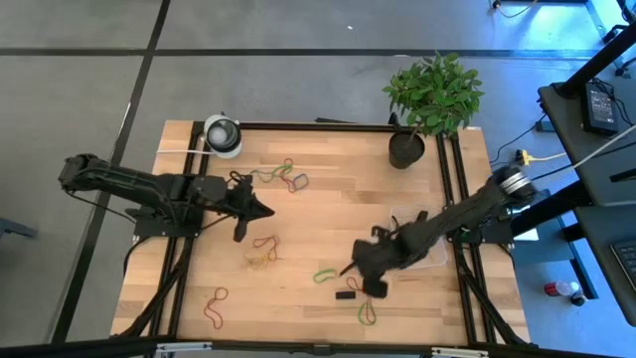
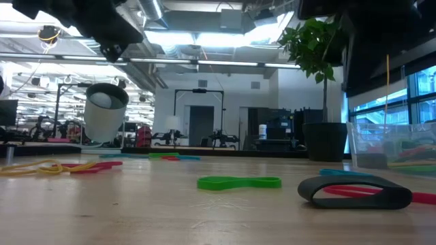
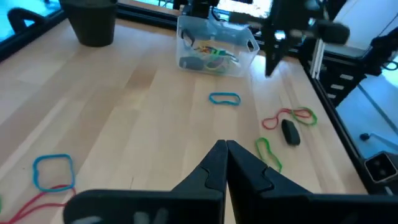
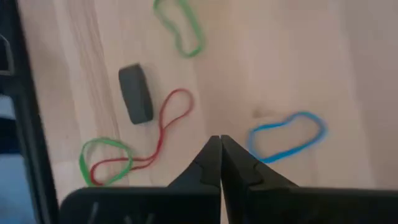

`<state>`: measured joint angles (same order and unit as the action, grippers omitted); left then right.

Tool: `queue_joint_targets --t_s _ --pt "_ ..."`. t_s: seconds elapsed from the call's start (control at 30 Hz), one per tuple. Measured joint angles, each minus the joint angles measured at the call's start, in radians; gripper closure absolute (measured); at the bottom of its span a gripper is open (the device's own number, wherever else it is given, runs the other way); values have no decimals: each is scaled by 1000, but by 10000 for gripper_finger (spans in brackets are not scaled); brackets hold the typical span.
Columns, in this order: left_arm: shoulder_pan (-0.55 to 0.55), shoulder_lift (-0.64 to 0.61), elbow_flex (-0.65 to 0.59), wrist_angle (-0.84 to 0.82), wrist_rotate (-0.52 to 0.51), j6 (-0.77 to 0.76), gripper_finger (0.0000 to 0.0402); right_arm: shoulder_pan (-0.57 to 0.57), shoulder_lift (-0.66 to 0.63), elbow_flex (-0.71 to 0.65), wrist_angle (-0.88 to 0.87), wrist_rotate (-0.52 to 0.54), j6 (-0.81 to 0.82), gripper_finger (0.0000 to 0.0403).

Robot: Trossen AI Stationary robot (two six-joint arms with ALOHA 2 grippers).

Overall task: Pick and place rubber bands into bin
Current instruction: Put the red rubber band into the transparent bin

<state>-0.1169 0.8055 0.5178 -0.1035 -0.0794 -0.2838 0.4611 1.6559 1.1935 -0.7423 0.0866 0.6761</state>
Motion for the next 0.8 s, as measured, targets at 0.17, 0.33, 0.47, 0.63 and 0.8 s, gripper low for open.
queue_joint_targets --t_s 0.17,0.33,0.47,0.63,0.8 --pt "0 -32 -3 -34 54 49 399 25 184 132 -38 -1 7 389" --pt "0 -32 -3 -38 115 62 399 24 313 221 -49 -1 25 351" --pt "0 -32 -3 -50 120 60 399 25 368 245 -50 -2 26 322" --pt "0 -32 -3 -54 134 48 400 25 399 245 -81 -2 26 302" --pt "0 -32 -3 -54 134 37 398 25 431 247 -69 -2 27 298"
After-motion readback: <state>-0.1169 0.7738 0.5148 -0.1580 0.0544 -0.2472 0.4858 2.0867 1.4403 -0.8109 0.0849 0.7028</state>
